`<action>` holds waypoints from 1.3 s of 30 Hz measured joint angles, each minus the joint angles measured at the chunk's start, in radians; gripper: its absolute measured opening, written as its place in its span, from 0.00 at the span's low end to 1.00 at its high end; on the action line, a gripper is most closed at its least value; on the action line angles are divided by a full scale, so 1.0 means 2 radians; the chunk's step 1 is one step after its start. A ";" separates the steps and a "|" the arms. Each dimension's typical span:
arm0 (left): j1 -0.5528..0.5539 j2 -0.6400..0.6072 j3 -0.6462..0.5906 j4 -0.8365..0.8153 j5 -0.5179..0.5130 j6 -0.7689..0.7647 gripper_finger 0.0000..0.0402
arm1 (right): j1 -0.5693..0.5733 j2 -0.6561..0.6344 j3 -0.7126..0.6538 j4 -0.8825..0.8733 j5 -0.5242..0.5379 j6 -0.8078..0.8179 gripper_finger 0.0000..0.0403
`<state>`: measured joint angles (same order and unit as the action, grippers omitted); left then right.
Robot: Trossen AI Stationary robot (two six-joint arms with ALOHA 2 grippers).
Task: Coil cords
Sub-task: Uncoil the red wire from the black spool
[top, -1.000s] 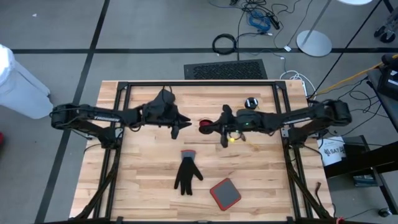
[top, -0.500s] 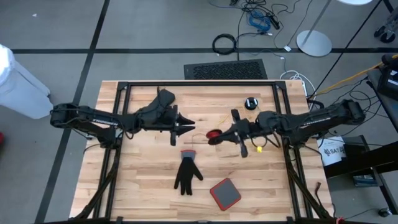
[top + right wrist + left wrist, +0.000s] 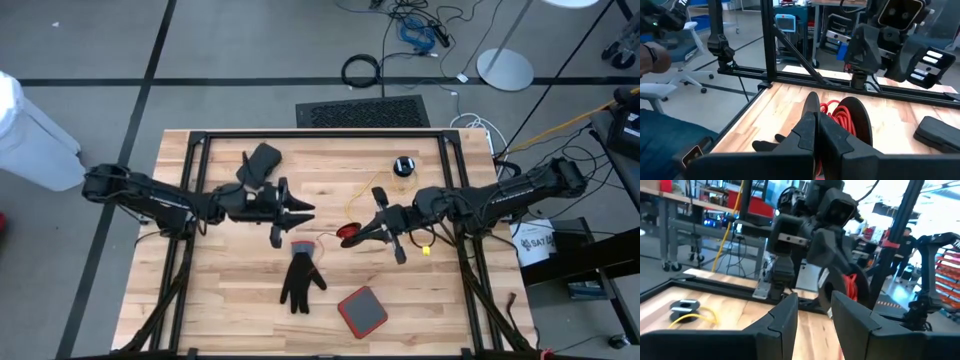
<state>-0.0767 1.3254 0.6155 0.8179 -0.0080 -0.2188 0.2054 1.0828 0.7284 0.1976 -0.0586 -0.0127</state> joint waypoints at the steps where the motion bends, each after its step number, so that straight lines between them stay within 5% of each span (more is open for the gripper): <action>1: -0.003 0.005 0.000 0.005 -0.004 0.000 0.31 | 0.000 0.000 0.000 0.000 0.000 -0.001 0.00; 15: -0.010 0.110 0.058 0.032 -0.041 0.034 0.31 | 0.000 0.049 0.000 -0.006 0.002 -0.035 0.00; 39: -0.016 0.118 0.097 -0.063 -0.048 0.048 0.31 | 0.000 0.065 0.000 -0.036 0.044 -0.071 0.00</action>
<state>-0.1081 1.5623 0.8097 0.6927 -0.1041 -0.1238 0.2050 1.2133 0.7288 0.1261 0.0288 -0.1551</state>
